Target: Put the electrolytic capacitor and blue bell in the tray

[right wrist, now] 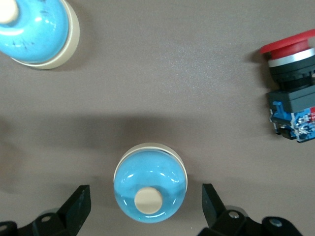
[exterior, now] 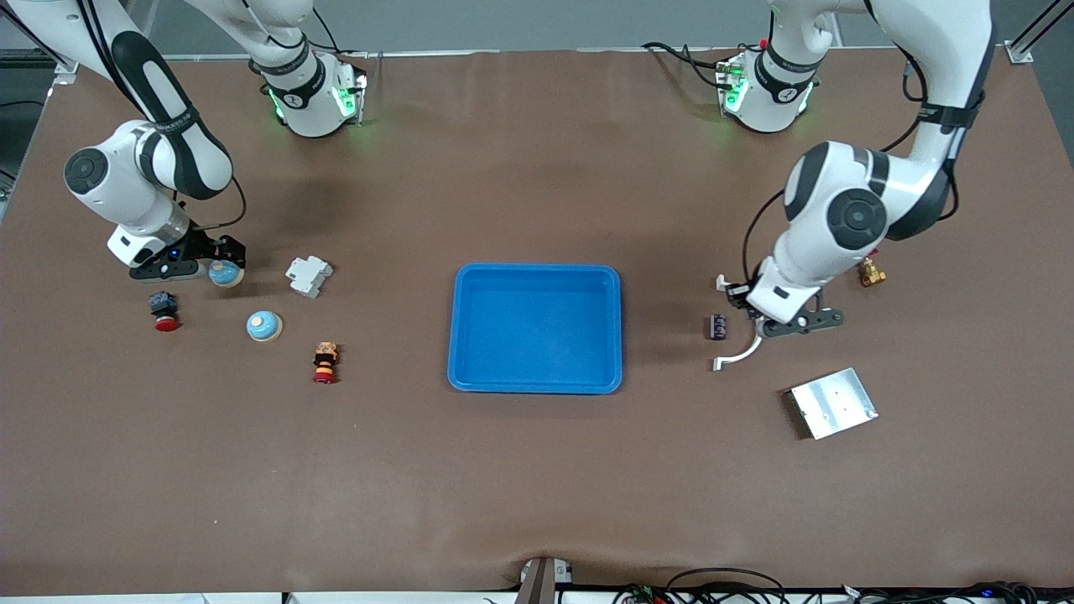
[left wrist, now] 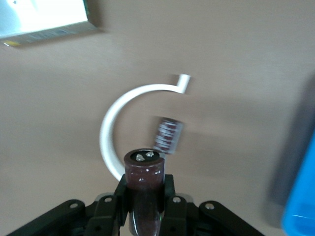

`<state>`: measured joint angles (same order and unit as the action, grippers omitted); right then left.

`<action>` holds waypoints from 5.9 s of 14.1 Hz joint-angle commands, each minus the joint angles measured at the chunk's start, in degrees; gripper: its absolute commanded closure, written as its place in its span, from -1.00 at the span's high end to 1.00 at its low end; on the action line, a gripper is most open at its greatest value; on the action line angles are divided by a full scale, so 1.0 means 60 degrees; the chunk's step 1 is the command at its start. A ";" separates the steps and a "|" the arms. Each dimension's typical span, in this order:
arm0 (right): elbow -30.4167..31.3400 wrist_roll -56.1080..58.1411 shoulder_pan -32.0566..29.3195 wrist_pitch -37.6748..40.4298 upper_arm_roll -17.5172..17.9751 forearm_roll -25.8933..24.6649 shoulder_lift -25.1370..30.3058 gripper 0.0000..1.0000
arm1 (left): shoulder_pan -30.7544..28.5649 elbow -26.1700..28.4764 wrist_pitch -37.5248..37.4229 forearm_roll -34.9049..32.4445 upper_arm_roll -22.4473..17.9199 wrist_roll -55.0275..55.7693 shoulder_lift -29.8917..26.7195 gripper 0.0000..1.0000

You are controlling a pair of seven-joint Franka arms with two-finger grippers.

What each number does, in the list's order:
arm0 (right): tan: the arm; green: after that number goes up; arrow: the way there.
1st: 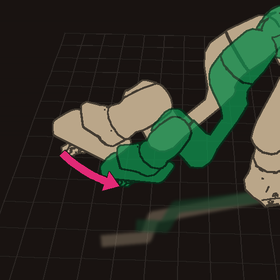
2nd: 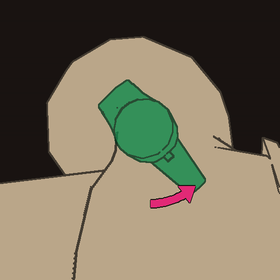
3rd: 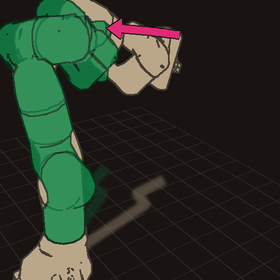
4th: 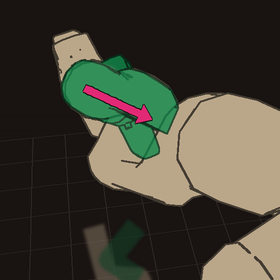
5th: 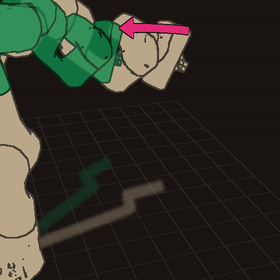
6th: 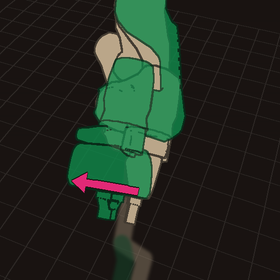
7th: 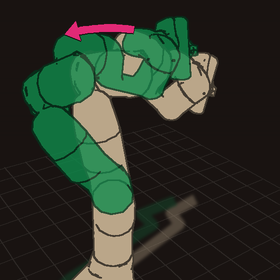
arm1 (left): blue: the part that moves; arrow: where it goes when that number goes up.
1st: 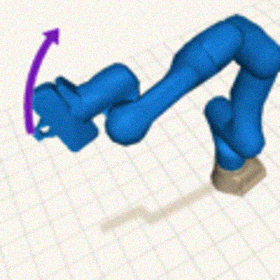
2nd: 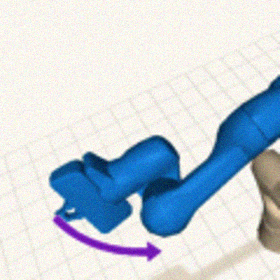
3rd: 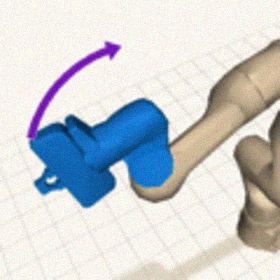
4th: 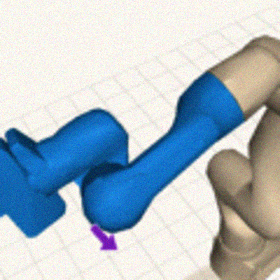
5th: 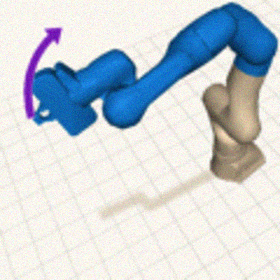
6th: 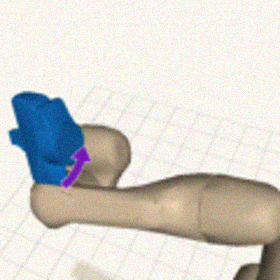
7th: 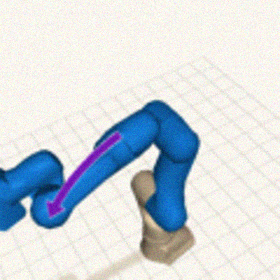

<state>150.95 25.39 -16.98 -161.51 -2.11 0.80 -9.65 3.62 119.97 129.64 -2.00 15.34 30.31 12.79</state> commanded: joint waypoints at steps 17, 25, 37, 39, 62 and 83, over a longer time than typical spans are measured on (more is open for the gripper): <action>0.0008 -0.0085 0.0002 0.0224 0.0205 -0.0046 -0.0107 -1.00 | 0.2472 -0.4277 -0.0219 -0.0165 0.0856 0.4338 0.4224 -0.72; -0.0723 -0.4531 0.2577 0.4853 0.0235 -0.0031 0.3100 -1.00 | 0.2854 -0.4820 -0.0175 -0.0121 0.0797 0.5917 0.4870 -0.72; -0.3401 -1.3673 0.8231 0.5605 0.0206 -0.0016 0.2068 -1.00 | 0.3044 -0.4688 -0.0234 -0.0165 0.0724 0.9319 0.5397 -0.72; -0.4396 -1.4875 0.8862 0.5605 0.0206 -0.0016 0.1043 -1.00 | 0.3044 -0.4674 -0.0234 -0.0179 0.0724 0.9319 0.5397 -0.67; -0.8386 -1.7415 0.9964 0.3921 0.0206 -0.0002 -0.4543 -1.00 | 0.1742 -0.4645 -0.1391 -0.0604 0.0841 0.5589 0.3714 1.00; -1.1094 -1.5588 0.9511 0.8209 0.0191 -0.0104 -0.4939 1.00 | -0.0354 -0.0486 0.1009 -0.2024 0.0812 -0.0935 0.2132 1.00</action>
<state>89.05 -72.58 42.46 -117.92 -1.51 0.77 -38.59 3.03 112.63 133.07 -12.24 19.91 26.18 28.54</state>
